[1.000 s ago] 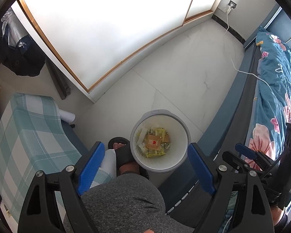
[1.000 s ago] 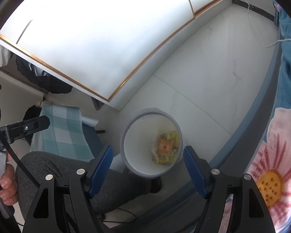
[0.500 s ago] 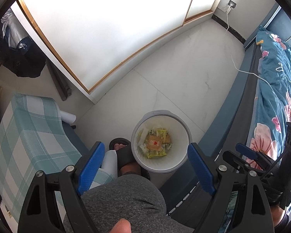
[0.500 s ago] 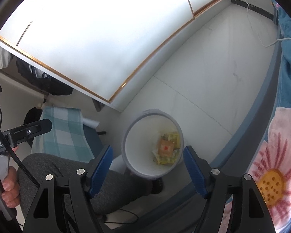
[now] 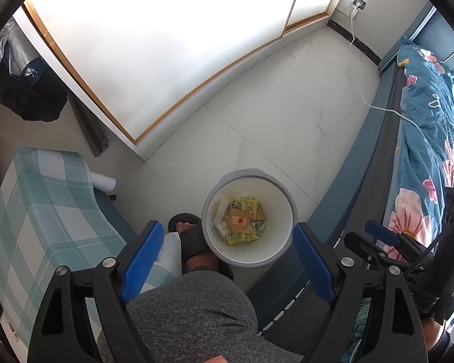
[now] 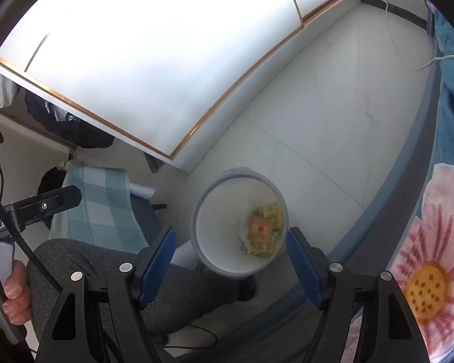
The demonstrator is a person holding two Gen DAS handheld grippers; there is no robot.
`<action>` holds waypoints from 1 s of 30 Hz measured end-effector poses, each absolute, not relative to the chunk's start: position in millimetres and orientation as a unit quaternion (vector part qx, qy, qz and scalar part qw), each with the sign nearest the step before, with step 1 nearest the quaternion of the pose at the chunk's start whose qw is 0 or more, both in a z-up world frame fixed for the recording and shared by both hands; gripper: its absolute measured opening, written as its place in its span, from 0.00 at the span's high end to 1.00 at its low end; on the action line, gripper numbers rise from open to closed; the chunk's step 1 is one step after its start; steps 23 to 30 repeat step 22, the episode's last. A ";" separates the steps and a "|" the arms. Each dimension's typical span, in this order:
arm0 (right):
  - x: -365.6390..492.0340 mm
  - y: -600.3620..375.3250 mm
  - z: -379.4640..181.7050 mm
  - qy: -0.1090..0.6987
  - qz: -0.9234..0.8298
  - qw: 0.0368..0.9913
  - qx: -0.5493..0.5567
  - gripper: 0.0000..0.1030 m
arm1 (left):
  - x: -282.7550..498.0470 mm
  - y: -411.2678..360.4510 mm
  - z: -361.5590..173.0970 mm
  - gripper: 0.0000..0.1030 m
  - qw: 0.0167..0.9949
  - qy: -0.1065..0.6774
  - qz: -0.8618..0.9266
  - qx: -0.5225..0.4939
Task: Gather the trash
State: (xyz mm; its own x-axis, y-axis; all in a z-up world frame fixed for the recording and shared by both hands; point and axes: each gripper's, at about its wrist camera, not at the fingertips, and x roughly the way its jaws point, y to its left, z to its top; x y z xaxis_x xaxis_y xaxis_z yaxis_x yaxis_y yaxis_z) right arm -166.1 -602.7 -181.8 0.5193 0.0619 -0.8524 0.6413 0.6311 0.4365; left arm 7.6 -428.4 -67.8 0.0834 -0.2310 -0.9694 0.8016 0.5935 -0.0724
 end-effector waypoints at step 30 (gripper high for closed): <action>-169.2 -602.4 -183.7 0.451 -0.194 0.777 0.395 0.28 | 3.8 -427.7 -61.4 0.18 0.696 0.547 -0.396 0.243</action>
